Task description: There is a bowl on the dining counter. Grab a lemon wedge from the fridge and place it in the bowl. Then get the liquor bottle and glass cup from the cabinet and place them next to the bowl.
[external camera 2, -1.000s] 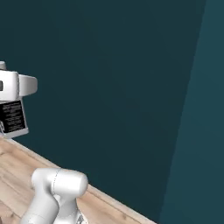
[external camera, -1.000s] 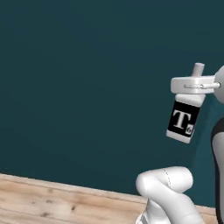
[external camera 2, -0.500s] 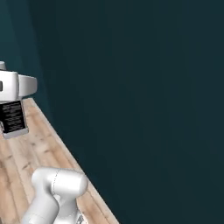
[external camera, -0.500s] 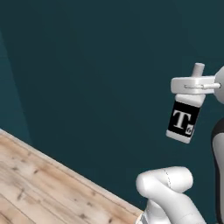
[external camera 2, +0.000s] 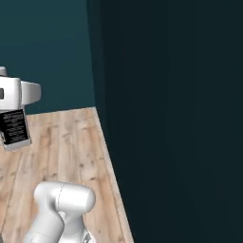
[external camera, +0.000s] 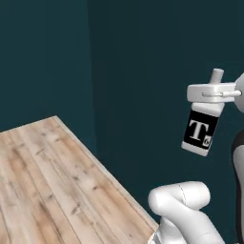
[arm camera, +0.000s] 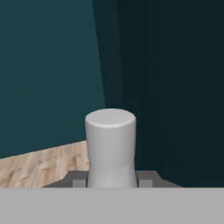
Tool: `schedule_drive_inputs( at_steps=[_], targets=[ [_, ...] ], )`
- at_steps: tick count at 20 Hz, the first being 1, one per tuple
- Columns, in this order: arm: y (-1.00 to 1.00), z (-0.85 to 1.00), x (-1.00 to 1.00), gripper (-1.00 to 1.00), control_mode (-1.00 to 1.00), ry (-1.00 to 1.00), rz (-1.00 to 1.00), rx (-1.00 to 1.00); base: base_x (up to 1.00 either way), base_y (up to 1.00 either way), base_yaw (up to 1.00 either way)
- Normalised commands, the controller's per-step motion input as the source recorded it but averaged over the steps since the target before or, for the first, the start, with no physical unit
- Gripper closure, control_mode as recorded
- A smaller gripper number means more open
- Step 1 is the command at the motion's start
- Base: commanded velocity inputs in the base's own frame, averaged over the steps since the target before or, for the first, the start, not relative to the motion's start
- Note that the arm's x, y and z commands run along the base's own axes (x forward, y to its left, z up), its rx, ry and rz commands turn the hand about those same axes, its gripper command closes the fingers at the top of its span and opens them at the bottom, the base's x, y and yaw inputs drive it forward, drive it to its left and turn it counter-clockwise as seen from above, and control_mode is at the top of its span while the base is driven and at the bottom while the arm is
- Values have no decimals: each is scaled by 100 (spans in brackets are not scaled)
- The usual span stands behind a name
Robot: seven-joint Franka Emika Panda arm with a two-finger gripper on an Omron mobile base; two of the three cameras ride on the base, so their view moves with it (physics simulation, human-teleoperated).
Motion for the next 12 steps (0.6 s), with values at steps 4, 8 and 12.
schedule_drive_inputs(
  at_steps=[4, 8, 12],
  targets=[
    [0, 0, 0, 100, 100, 0, 0, 0, 100, 19, 59],
    [0, 0, 0, 100, 100, 0, 0, 0, 100, 11, 59],
    [0, 0, 0, 100, 100, 0, 0, 0, 100, 0, 56]
  ],
)
